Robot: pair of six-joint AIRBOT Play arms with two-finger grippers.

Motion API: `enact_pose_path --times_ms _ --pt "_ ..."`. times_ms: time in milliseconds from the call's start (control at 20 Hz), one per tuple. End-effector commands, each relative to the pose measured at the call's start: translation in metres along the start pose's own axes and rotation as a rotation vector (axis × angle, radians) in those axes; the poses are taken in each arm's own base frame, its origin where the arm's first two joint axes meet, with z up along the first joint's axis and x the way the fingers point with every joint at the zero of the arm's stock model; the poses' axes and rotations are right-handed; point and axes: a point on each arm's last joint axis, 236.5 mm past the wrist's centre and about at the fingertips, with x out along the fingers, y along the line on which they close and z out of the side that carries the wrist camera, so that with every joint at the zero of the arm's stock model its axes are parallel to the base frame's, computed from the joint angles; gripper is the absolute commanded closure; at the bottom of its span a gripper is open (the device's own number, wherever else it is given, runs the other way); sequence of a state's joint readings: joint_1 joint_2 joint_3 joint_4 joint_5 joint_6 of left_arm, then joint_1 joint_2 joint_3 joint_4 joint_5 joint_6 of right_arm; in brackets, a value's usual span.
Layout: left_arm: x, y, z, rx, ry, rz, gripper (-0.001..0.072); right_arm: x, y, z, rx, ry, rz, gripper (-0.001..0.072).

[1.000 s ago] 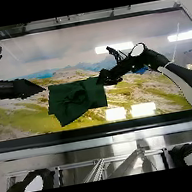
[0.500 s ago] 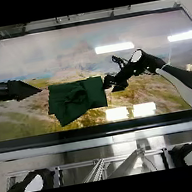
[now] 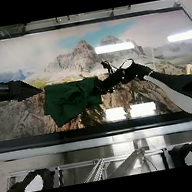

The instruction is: Fold the shirts.

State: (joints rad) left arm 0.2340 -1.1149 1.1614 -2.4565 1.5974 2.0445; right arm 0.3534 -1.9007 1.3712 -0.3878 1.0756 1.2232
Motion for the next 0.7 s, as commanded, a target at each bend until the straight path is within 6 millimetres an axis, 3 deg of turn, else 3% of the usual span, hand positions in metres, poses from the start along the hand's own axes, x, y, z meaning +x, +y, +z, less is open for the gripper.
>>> enact_pose_path --times_ms 0,50,150,250,350,450,550,650 --pt "0.000 0.000 0.000 0.002 0.000 0.001 0.0688 -0.065 0.068 0.033 -0.105 -0.143 0.103 0.0691" --pt "0.000 0.000 0.000 0.001 -0.001 0.001 0.0688 -0.105 0.088 0.045 -0.130 -0.209 0.102 0.0691" --pt "0.000 0.000 0.001 0.001 -0.004 0.003 0.0688 -0.204 0.112 0.069 -0.139 -0.390 0.036 0.0691" --pt "0.000 0.001 0.002 0.002 -0.007 0.004 0.0688 -0.324 0.101 0.086 -0.077 -0.636 -0.087 0.0690" --pt "0.000 0.001 0.002 0.002 -0.007 0.004 0.0688 -0.429 0.064 0.079 0.039 -0.840 -0.189 0.0690" --pt "0.000 0.001 0.002 0.002 -0.006 0.004 0.0688 -0.511 0.007 0.049 0.153 -0.959 -0.324 0.0691" --pt "0.000 0.001 0.001 0.001 -0.006 0.005 0.0688 -0.572 -0.067 -0.005 0.323 -0.990 -0.526 0.0691" --pt "0.000 0.001 0.002 0.002 -0.009 0.007 0.0688 -0.606 -0.131 -0.076 0.558 -0.947 -0.725 0.0691"
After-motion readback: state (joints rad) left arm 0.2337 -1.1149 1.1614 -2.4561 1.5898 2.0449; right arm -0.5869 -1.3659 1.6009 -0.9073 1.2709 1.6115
